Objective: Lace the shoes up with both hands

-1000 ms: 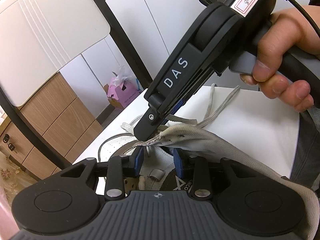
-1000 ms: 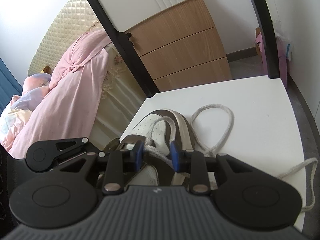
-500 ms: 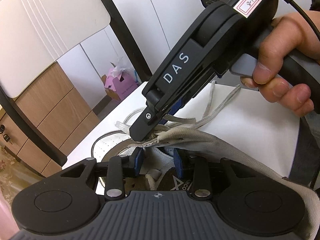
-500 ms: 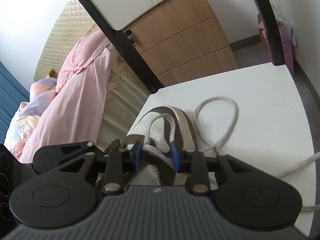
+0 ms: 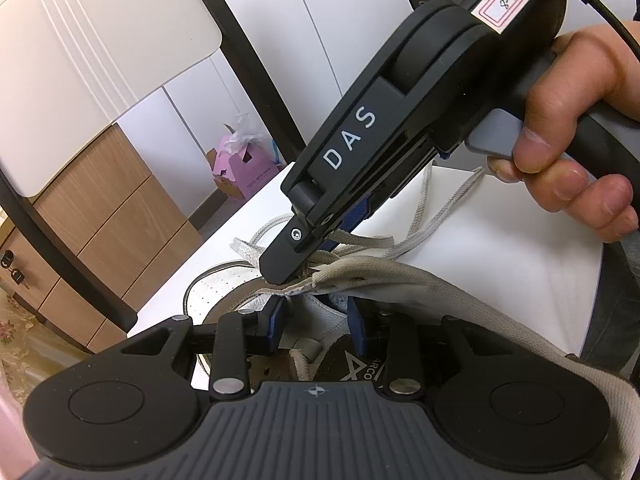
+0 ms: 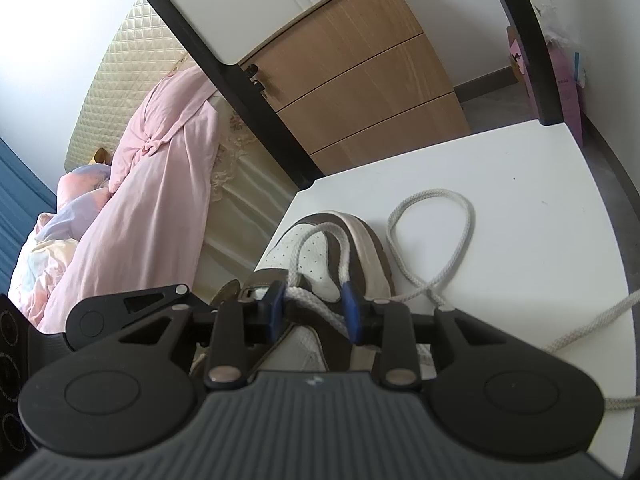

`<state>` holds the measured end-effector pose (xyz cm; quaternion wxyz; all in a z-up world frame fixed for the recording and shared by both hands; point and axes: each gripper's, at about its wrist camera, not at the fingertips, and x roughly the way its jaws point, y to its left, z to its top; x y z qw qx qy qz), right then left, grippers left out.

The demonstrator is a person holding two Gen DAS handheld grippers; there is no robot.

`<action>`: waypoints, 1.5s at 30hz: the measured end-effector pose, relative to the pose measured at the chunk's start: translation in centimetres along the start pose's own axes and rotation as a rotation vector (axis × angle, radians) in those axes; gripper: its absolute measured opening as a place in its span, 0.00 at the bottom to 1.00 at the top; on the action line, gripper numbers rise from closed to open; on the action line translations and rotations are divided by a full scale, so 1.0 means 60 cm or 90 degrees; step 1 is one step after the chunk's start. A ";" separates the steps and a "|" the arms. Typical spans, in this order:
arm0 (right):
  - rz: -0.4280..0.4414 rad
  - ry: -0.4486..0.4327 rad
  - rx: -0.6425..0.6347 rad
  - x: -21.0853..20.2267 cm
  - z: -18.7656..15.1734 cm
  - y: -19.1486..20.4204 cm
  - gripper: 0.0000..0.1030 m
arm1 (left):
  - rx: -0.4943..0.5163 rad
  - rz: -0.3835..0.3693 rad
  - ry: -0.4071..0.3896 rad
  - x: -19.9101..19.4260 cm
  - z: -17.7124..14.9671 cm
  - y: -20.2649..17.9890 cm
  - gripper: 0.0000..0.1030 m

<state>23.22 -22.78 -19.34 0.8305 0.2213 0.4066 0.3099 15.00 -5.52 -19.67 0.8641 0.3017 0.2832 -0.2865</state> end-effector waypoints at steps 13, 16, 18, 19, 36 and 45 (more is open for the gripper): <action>0.006 -0.001 0.002 0.000 0.002 -0.006 0.32 | 0.000 0.002 0.007 0.002 0.003 0.005 0.38; 0.013 0.000 0.012 0.001 0.002 -0.011 0.32 | 0.001 0.007 0.011 -0.003 0.005 0.006 0.42; 0.015 0.000 0.017 0.002 0.002 -0.014 0.33 | 0.006 0.018 0.006 -0.008 0.006 0.006 0.49; 0.015 0.001 0.017 0.002 0.002 -0.013 0.33 | 0.010 0.028 0.000 -0.012 0.005 0.006 0.52; 0.015 0.000 0.022 0.002 -0.001 -0.011 0.33 | -0.036 0.035 -0.031 -0.061 0.004 0.021 0.80; 0.012 -0.001 0.025 0.002 -0.002 -0.008 0.33 | -0.042 0.032 -0.033 -0.069 0.003 0.021 0.82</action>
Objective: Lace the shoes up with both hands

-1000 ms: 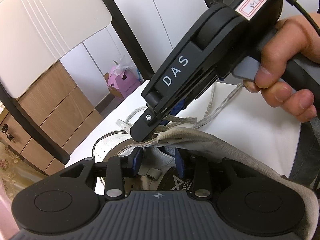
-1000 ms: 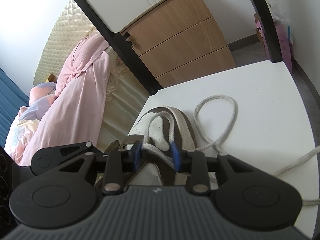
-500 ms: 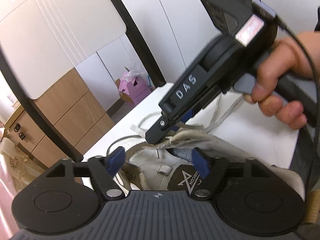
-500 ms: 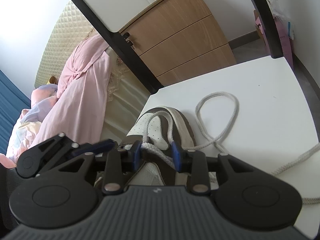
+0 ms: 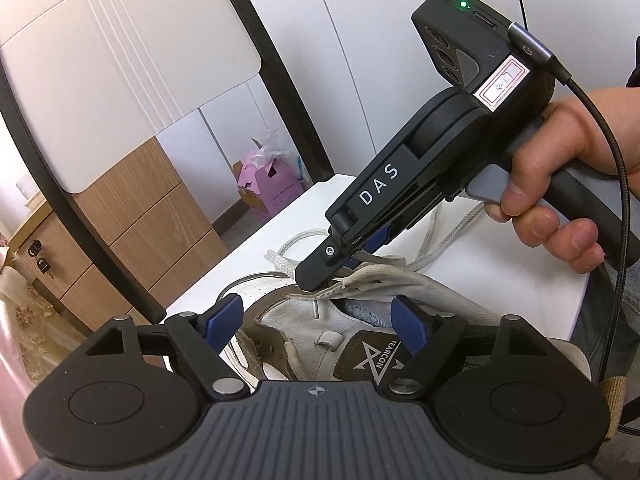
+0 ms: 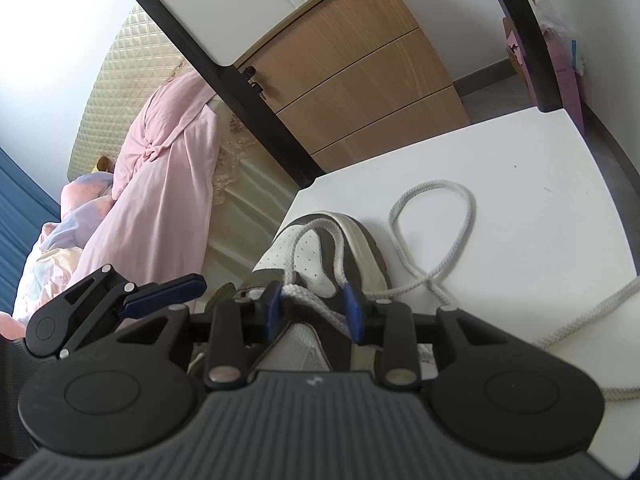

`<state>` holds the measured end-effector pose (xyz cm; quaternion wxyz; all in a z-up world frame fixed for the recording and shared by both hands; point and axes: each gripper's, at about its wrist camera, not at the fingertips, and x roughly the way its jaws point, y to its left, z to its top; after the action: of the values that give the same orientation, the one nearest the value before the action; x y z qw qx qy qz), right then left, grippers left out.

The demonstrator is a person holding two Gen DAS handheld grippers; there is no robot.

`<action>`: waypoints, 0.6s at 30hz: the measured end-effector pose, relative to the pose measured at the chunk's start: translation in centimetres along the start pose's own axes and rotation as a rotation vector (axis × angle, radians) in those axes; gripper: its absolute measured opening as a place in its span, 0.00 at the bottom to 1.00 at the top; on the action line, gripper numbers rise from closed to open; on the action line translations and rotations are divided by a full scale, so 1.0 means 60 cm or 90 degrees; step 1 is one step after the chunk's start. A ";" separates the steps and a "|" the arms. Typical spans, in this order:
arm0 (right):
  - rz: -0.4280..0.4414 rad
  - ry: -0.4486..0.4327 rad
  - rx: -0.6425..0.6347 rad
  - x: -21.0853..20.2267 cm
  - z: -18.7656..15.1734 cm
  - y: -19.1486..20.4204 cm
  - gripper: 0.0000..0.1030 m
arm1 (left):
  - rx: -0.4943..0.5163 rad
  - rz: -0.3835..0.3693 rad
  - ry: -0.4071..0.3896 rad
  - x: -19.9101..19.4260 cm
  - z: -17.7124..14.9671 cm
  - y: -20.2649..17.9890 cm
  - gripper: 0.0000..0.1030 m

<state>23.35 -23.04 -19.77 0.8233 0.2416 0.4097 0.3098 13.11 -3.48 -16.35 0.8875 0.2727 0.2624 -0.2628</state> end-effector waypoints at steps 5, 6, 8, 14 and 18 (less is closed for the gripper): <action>0.001 0.000 0.001 0.000 0.000 0.000 0.33 | -0.001 -0.001 0.000 0.000 0.002 0.000 0.82; 0.001 0.000 0.001 0.000 0.000 0.000 0.33 | 0.000 -0.001 0.000 0.000 0.002 0.000 0.82; 0.000 0.001 0.000 0.001 0.000 0.000 0.33 | 0.000 -0.002 0.001 0.001 0.002 0.000 0.82; 0.000 0.001 -0.002 0.001 -0.001 0.002 0.33 | -0.001 -0.004 0.005 0.001 0.002 0.000 0.82; -0.002 0.000 -0.002 -0.002 -0.001 0.001 0.33 | 0.001 -0.005 0.006 0.001 0.001 -0.001 0.82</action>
<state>23.26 -23.08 -19.73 0.8243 0.2395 0.4092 0.3093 13.12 -3.59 -16.39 0.8850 0.2740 0.2671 -0.2651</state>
